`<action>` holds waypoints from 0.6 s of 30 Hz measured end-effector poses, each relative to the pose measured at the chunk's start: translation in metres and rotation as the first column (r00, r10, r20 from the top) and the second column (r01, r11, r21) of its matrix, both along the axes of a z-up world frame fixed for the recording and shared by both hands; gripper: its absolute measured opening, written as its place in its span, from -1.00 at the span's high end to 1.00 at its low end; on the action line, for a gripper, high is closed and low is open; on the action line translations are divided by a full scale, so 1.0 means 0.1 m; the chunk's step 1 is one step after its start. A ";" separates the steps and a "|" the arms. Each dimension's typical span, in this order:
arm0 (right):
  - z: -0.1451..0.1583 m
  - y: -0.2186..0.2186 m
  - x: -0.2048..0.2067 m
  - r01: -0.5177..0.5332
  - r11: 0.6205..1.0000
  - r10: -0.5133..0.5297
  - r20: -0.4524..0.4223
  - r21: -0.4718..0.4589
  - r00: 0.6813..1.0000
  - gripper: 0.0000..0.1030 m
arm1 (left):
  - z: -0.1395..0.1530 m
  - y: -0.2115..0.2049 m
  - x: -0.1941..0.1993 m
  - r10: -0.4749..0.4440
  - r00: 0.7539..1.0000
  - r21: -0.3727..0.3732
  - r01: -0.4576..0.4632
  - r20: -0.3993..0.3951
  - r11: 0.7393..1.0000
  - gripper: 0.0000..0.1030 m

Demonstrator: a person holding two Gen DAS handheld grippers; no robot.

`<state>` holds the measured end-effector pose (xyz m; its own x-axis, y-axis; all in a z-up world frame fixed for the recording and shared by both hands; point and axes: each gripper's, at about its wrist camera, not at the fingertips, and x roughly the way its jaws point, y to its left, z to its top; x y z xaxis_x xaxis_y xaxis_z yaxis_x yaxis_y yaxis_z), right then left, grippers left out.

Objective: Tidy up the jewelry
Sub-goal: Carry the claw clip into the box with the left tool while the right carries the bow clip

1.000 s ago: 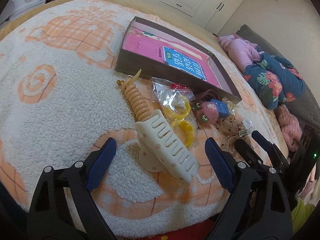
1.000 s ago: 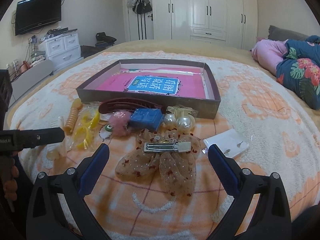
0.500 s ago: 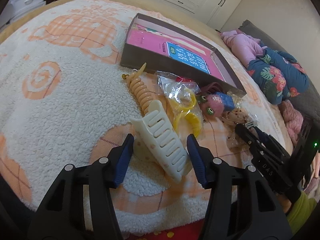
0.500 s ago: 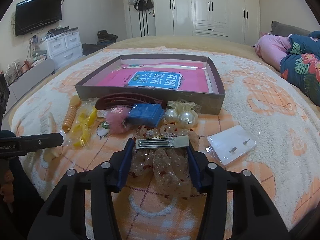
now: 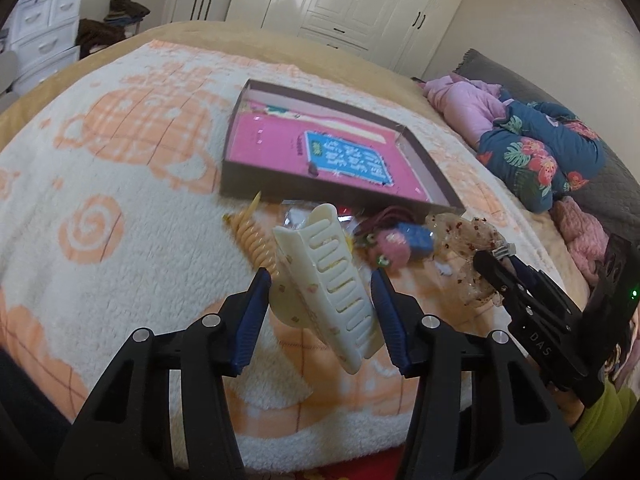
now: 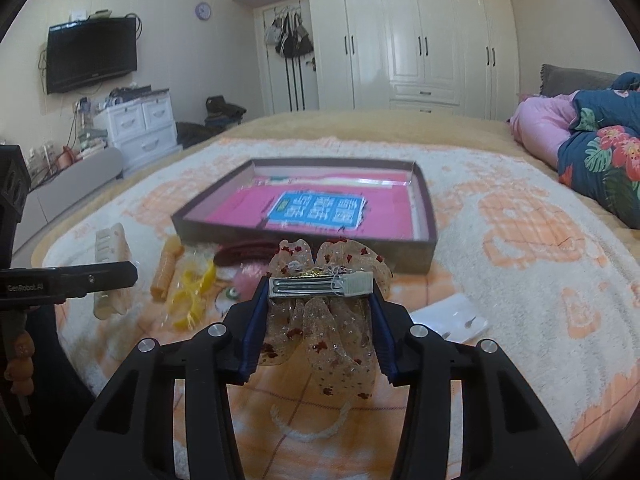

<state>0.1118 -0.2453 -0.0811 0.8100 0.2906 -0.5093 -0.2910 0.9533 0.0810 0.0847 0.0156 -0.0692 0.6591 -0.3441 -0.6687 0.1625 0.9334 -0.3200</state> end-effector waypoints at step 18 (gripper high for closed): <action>0.32 -0.26 0.32 0.100 0.995 -0.101 0.061 0.023 0.993 0.15 | 0.31 -0.01 0.60 0.018 0.995 -0.018 -0.017 0.095 1.000 0.19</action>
<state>0.1435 -0.2710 -0.0491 0.8653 0.2158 -0.4524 -0.1989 0.9763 0.0852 0.1445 0.0147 -0.0386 0.7258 -0.3430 -0.5964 0.1768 0.9307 -0.3201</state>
